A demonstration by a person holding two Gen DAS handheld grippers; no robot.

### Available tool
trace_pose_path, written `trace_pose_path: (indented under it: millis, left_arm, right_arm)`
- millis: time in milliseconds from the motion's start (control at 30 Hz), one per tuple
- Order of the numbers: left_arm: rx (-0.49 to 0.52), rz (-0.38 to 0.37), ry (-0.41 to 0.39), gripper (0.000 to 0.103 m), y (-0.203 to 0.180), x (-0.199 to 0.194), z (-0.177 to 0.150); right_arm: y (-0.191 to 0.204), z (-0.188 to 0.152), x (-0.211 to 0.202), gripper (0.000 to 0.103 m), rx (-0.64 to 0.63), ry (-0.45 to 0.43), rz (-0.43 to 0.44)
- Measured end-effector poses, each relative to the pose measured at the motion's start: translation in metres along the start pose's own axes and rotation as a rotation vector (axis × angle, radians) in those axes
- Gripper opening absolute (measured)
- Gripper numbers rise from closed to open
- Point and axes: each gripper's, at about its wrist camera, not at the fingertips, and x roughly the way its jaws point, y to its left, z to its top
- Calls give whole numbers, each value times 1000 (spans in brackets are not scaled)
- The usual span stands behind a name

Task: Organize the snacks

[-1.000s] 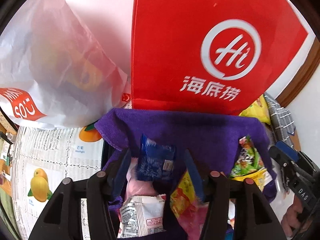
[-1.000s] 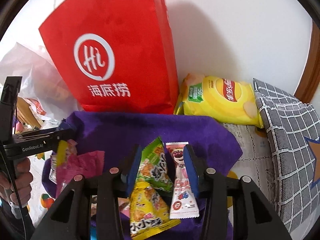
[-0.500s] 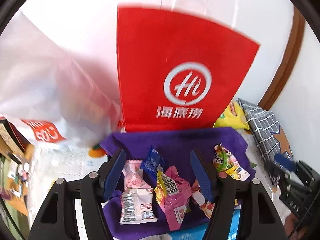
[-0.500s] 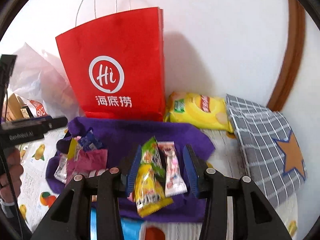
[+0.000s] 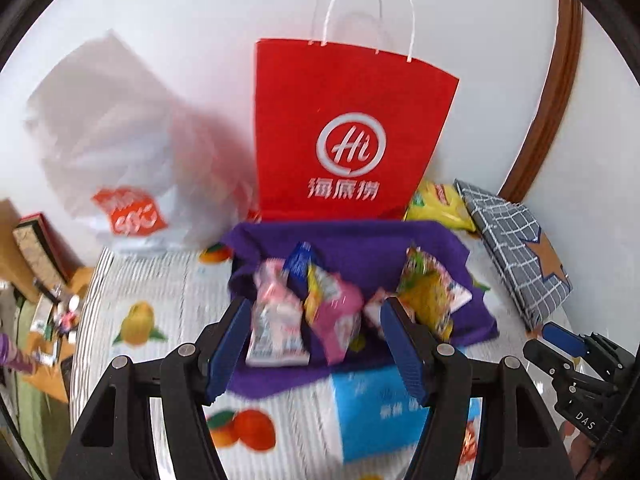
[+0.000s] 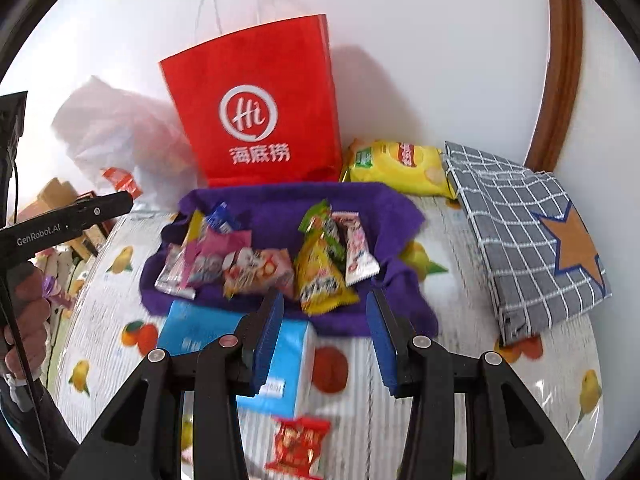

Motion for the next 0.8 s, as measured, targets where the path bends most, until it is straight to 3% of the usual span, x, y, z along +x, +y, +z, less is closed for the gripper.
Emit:
trace_pose_path:
  millis: [167, 533, 800]
  left_arm:
    - [-50, 15, 36, 65, 17, -12, -35]
    - [-114, 26, 111, 65, 40, -15, -99]
    - [-122, 29, 162, 65, 42, -11, -132]
  right_arm:
    - [9, -34, -8, 44, -13, 11, 45]
    - [17, -111, 34, 44, -14, 196, 98]
    - [24, -131, 59, 46, -20, 225, 31]
